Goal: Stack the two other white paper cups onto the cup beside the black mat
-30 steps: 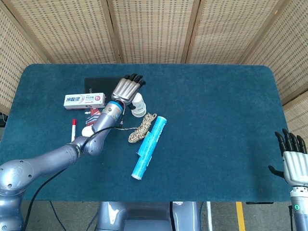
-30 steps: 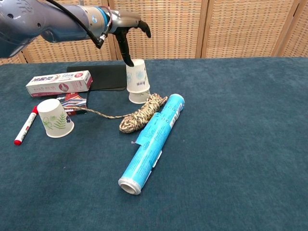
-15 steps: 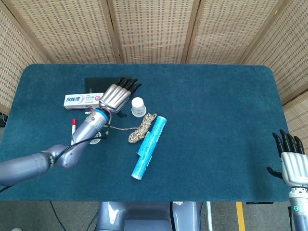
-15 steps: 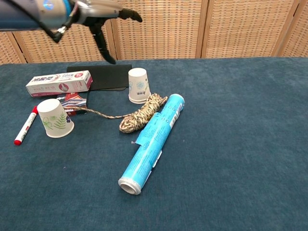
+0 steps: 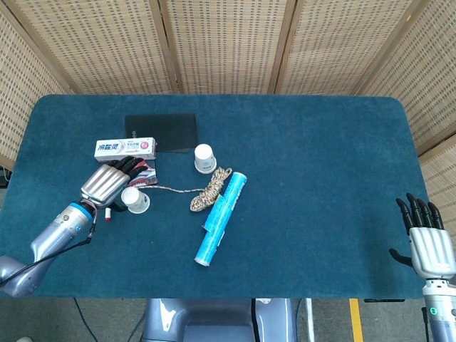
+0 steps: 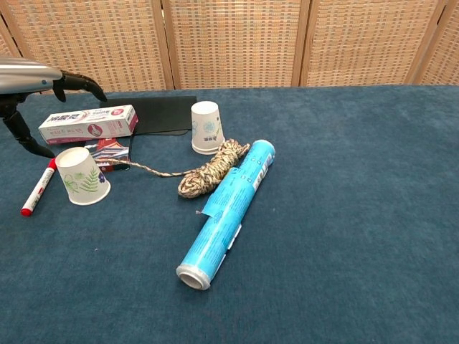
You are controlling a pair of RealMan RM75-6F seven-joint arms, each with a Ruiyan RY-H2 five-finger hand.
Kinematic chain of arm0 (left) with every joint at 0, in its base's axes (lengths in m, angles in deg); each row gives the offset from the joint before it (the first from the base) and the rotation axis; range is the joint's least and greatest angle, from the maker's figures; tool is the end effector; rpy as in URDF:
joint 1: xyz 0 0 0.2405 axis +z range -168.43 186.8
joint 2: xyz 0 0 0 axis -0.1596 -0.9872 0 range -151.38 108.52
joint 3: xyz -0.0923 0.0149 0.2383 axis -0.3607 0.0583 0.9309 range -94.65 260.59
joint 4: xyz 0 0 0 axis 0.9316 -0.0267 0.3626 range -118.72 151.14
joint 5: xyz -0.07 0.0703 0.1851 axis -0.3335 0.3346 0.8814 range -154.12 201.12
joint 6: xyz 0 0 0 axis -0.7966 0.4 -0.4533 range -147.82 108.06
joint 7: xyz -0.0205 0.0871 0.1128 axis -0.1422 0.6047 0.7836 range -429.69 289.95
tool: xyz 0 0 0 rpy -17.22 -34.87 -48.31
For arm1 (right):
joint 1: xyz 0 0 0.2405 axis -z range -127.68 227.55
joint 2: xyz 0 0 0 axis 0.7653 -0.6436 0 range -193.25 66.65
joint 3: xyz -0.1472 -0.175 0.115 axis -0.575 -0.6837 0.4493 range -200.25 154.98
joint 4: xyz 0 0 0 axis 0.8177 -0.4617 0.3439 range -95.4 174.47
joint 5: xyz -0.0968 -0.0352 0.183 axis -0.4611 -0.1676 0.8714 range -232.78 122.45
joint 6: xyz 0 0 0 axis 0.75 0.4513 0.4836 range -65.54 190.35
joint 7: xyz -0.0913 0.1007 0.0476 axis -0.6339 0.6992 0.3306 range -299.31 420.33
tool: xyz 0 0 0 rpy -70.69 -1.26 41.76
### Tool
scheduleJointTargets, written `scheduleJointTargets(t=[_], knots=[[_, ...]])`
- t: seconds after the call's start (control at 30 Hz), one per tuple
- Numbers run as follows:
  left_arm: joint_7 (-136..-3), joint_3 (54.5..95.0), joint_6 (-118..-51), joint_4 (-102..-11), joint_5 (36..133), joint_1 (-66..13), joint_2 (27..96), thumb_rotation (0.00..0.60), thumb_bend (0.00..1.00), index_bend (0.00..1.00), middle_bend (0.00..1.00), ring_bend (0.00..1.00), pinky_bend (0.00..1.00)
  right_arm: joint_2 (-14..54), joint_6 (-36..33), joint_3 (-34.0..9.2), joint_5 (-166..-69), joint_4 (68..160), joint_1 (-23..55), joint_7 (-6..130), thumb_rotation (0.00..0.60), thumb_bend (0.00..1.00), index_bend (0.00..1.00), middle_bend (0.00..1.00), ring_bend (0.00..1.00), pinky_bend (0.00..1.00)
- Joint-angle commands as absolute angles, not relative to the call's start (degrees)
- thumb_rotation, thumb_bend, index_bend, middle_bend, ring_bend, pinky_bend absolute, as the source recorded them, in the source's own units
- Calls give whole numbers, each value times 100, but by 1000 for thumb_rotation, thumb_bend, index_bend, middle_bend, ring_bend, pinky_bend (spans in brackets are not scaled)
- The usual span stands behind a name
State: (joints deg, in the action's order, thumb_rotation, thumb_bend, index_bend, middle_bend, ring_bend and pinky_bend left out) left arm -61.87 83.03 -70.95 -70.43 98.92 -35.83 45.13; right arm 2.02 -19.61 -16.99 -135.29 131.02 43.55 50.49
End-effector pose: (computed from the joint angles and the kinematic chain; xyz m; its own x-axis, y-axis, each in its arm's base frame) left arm -0.2032 0.3562 0.0868 0.6827 0.2192 0.6970 0.7004 -0.4682 -0.5388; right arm -0.3192 -0.1993 0.1592 0.5290 -0.0087 0.8486 -0.8465 0.0651 0.5284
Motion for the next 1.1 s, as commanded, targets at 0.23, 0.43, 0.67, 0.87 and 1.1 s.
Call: scheduleJointTargets(t=[0.23,0.43,0.67,0.87,1.1], knots=[[-7116,8498,-7066,-5885,10288,-3287,5067,600,32,209,141,140,232,188,-2000,-1703,-13540,13115,4378,5068,600,0,0,0,0,0],[-7785,8515,-7075,-5364,10593,-3237,5390,600,92,284,196,192,287,212,-1987,-1716,-13546,13095,4373,5022,600,0,0,0,0,0],[-8233,8552,-7176,-4845,10921,-3227,5710,600,117,367,257,244,300,240,-1952,-1703,-13494,13070,4360,4985,600,0,0,0,0,0],[-8364,8495,-7328,-4613,11018,-3207,5870,600,214,441,309,293,314,256,-1909,-1699,-13465,13046,4342,4974,600,0,0,0,0,0],[-8463,8449,-7374,-4507,11060,-3215,5947,600,283,484,341,318,323,258,-1894,-1693,-13452,13031,4334,4987,600,0,0,0,0,0]])
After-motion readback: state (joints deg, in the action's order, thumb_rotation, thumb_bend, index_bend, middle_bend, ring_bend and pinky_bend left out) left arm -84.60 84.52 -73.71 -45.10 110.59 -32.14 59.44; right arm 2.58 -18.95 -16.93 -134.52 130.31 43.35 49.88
